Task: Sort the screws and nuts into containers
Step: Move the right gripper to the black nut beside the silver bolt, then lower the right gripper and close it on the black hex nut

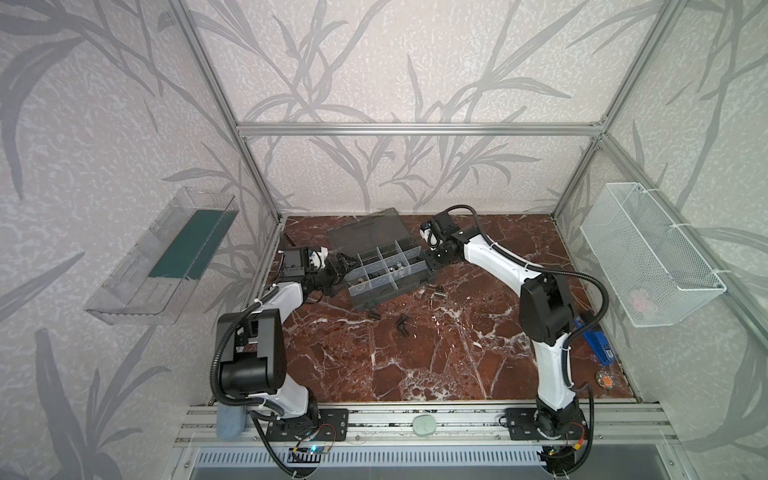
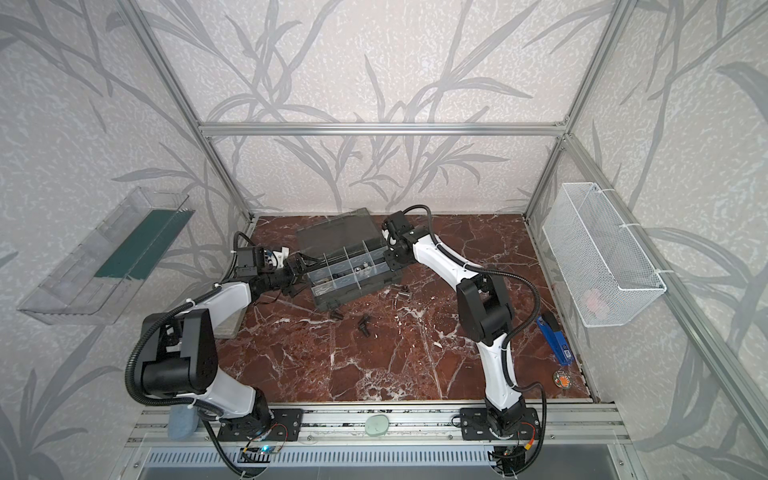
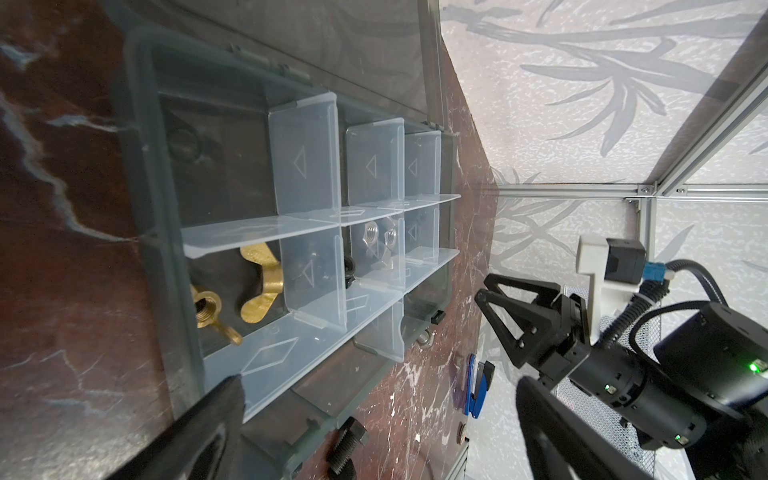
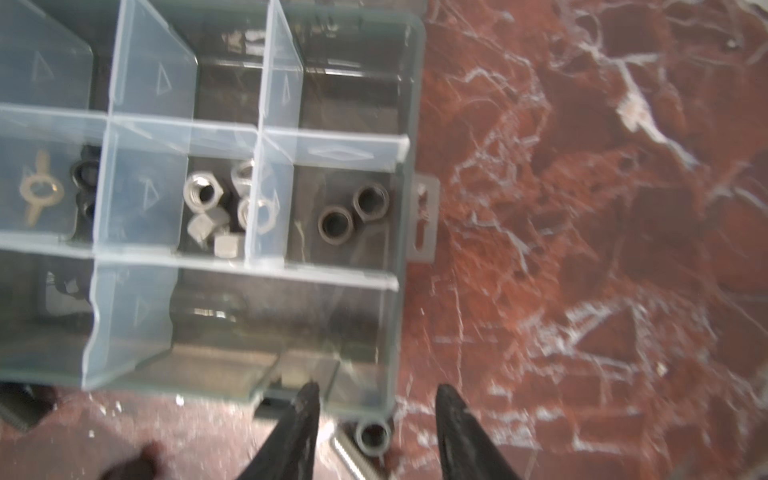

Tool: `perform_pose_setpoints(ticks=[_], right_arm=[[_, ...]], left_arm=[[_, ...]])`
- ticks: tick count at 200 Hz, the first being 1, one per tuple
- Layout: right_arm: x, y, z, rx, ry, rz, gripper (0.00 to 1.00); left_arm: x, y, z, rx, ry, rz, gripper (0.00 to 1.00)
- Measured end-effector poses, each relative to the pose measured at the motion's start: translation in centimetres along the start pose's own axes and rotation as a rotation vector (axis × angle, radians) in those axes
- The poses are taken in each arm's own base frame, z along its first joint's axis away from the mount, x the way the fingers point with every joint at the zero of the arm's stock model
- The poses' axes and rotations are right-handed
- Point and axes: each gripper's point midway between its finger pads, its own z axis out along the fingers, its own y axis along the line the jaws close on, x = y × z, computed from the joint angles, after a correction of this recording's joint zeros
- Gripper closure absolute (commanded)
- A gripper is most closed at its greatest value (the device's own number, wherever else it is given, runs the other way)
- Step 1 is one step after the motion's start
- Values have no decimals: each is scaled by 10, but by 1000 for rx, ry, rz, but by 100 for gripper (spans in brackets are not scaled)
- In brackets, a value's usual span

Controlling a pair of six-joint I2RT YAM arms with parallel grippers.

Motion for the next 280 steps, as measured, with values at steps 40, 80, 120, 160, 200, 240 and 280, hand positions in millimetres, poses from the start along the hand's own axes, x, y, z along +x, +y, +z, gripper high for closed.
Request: perform_pose_setpoints(ticks=[40, 80, 120, 160, 200, 240, 280], right_arm=[[32, -15, -1, 40, 45, 30, 52], [62, -18, 13, 48, 114, 58, 52], [60, -14, 18, 24, 101, 80, 55], [65, -8, 32, -4, 119, 97, 56], [64, -4, 36, -30, 117, 111, 57], [65, 1, 42, -55, 115, 128, 57], [79, 3, 49, -65, 137, 146, 58]], left_arm=[[0, 1, 0, -5, -1, -2, 1], [1, 3, 0, -13, 1, -10, 1], [2, 4, -1, -21, 1, -8, 1], [2, 4, -1, -22, 1, -7, 0], [2, 4, -1, -21, 1, -7, 1], [2, 4, -1, -21, 0, -6, 0], [1, 4, -1, -23, -1, -5, 0]])
